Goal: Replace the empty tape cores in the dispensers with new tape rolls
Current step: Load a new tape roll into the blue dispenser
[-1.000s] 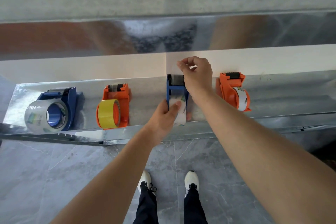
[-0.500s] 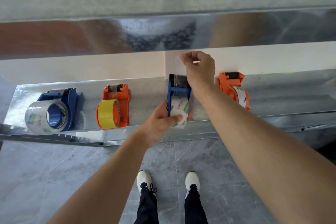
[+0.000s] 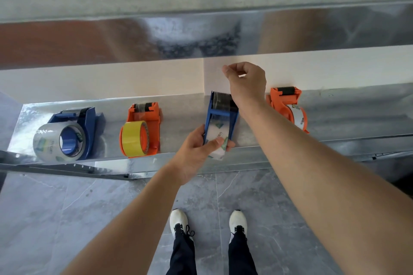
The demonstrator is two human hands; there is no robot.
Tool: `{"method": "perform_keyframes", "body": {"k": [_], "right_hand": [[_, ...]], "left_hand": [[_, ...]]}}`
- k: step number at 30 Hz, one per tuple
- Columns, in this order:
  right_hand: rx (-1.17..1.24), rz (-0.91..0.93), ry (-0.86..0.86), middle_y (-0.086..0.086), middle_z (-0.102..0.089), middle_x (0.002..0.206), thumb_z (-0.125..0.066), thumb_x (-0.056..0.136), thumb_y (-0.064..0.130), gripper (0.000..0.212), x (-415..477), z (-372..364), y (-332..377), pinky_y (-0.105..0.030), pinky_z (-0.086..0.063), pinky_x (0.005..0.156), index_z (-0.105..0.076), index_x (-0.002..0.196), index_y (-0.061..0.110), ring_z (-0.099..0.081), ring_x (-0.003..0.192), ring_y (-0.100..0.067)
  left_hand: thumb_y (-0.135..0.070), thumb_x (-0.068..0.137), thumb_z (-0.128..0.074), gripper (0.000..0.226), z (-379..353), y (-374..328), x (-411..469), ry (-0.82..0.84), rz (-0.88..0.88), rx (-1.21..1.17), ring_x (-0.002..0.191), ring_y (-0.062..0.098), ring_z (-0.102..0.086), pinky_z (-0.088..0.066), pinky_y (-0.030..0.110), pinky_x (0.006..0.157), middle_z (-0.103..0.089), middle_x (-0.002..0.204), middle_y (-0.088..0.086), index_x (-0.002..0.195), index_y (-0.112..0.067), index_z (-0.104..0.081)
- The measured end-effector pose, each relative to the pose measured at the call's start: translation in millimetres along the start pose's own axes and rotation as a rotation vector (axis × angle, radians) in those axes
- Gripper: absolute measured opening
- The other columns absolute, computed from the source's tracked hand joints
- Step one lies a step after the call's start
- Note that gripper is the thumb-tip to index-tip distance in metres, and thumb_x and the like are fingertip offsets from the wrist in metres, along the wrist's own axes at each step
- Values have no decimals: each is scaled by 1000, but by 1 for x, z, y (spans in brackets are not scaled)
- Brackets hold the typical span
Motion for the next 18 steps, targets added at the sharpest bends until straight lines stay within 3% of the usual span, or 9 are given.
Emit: {"method": "perform_keyframes", "body": {"k": [3,6,11,14,18], "right_hand": [[-4,-53,8,10,-73,86,-77,92,30,10,1,0,-4,-18,-49,73,-75,86,22,-68,85,-6],[6,-153,61,8,-73,84,-79,91,27,11,1,-1,-14,-17,-48,68,-74,83,21,-67,82,-6],[102,-614,206,-2,-67,95,-90,77,17,27,0,-2,-45,-33,-57,75,-70,95,13,-63,86,-17],[74,-839,361,1,-62,80,-86,79,18,14,-8,-3,-61,-28,-47,65,-72,77,19,-58,74,-16],[15,-1007,521,0,-61,72,-80,82,26,25,-23,-3,-85,-24,-35,55,-63,65,19,-55,71,-15]], "left_hand": [[-10,103,-62,38,2,3,-2,27,-8,-50,122,30,-72,-55,35,105,-77,125,15,141,-6,-58],[-8,99,-65,43,3,5,-4,31,-28,-103,126,31,-70,-54,34,107,-74,131,16,141,-5,-59],[-4,98,-65,46,8,11,-4,37,-27,-135,129,33,-68,-47,39,113,-72,136,15,143,-4,-59],[-2,98,-63,45,9,14,-5,48,-23,-148,129,33,-68,-46,37,110,-74,134,13,143,-8,-60],[-5,96,-67,47,11,18,-5,37,-19,-191,128,33,-68,-46,36,108,-73,133,16,143,-8,-60]]}}
Point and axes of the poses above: each hand's wrist, its own x-axis towards the middle knuckle, its own z-axis out of the back of the hand, y = z × x, the point moved 8 cm from there along x, towards the middle knuckle
